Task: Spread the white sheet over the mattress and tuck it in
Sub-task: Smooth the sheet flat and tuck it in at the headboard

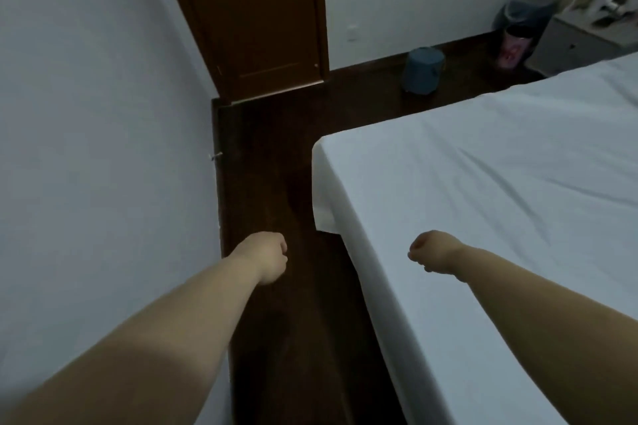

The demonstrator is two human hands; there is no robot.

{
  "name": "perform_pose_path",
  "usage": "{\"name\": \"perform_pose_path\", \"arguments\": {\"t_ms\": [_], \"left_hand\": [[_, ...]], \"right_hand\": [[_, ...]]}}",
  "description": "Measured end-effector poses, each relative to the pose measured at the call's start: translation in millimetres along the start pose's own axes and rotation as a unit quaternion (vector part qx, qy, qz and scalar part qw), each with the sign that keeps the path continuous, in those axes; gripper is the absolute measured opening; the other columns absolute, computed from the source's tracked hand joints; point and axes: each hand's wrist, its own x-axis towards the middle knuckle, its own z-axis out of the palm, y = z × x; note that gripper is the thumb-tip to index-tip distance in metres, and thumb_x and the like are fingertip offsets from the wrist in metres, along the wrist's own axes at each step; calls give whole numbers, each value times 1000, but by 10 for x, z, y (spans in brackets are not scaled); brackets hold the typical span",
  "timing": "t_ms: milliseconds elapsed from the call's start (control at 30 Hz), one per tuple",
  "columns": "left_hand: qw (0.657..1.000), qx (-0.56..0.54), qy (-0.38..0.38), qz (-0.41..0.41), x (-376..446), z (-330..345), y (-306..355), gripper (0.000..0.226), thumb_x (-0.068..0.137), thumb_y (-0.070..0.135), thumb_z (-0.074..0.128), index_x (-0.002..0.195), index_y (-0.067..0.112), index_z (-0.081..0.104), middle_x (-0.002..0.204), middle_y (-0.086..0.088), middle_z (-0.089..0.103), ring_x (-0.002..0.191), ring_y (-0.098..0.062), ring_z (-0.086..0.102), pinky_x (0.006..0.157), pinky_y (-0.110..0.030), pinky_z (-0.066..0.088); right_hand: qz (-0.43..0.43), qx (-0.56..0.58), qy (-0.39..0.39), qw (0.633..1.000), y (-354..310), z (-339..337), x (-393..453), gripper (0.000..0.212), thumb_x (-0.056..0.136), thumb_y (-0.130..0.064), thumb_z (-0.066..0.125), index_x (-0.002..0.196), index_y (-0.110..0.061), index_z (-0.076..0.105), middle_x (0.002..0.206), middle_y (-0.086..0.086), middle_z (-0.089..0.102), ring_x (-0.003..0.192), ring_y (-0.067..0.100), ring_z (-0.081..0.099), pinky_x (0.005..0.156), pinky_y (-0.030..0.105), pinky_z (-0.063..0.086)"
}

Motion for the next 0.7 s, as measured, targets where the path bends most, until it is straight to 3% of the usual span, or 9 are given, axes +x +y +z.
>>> {"name": "perform_pose_path", "arguments": {"t_ms": [167, 267, 333, 433, 533, 600, 700], "left_hand": [[999, 23, -15, 35, 1461, -699, -285, 28, 97, 22, 50, 123, 15, 57, 113, -1, 59, 105, -18, 58, 79, -23, 45], [998, 27, -12, 52, 2234, -1073, -269, 31, 97, 22, 50, 127, 15, 54, 122, -4, 58, 109, -20, 57, 89, -28, 49], [997, 47, -26, 63, 2786, -1322, -202, 35, 97, 22, 49, 132, 15, 52, 126, -6, 56, 113, -21, 56, 94, -32, 49], [995, 76, -36, 60, 3515, -1484, -73, 38, 97, 23, 49, 135, 17, 48, 130, -6, 54, 115, -22, 56, 94, -33, 50], [995, 82, -29, 49, 4315, -1519, 94, 43, 97, 23, 50, 139, 21, 42, 134, -5, 51, 116, -22, 56, 88, -31, 50], [996, 65, -36, 49, 4748, -1522, 164, 46, 96, 22, 50, 141, 23, 39, 136, -4, 50, 117, -21, 55, 84, -29, 49], [995, 62, -63, 41, 5539, -1401, 243, 49, 97, 22, 50, 143, 24, 35, 141, -3, 46, 118, -21, 54, 80, -27, 48]], "right_hand": [[12, 53, 46, 997, -914, -504, 1000, 35, 98, -22, 46, 126, -2, 57, 126, 11, 58, 117, 27, 55, 100, 35, 44], [26, 124, 91, 988, -1266, -684, 1562, 31, 96, -20, 49, 118, -1, 61, 120, 16, 63, 111, 31, 60, 97, 39, 48], [47, 149, 88, 984, -1508, -809, 1989, 29, 95, -19, 49, 117, -6, 62, 119, 12, 64, 111, 29, 60, 92, 35, 48], [61, 175, 77, 980, -1723, -1009, 2546, 32, 96, -24, 50, 125, -14, 58, 124, 6, 60, 114, 24, 56, 86, 28, 43], [80, 213, 90, 970, -1817, -1236, 3266, 35, 94, -28, 52, 127, -18, 56, 122, 5, 59, 105, 23, 56, 80, 26, 40], [88, 227, 92, 966, -1857, -1348, 3684, 39, 94, -28, 52, 131, -19, 52, 120, 6, 60, 96, 21, 56, 81, 27, 43], [106, 230, 71, 965, -1853, -1429, 4464, 48, 95, -29, 51, 141, -19, 41, 133, 9, 52, 106, 25, 56, 88, 30, 45]]}}
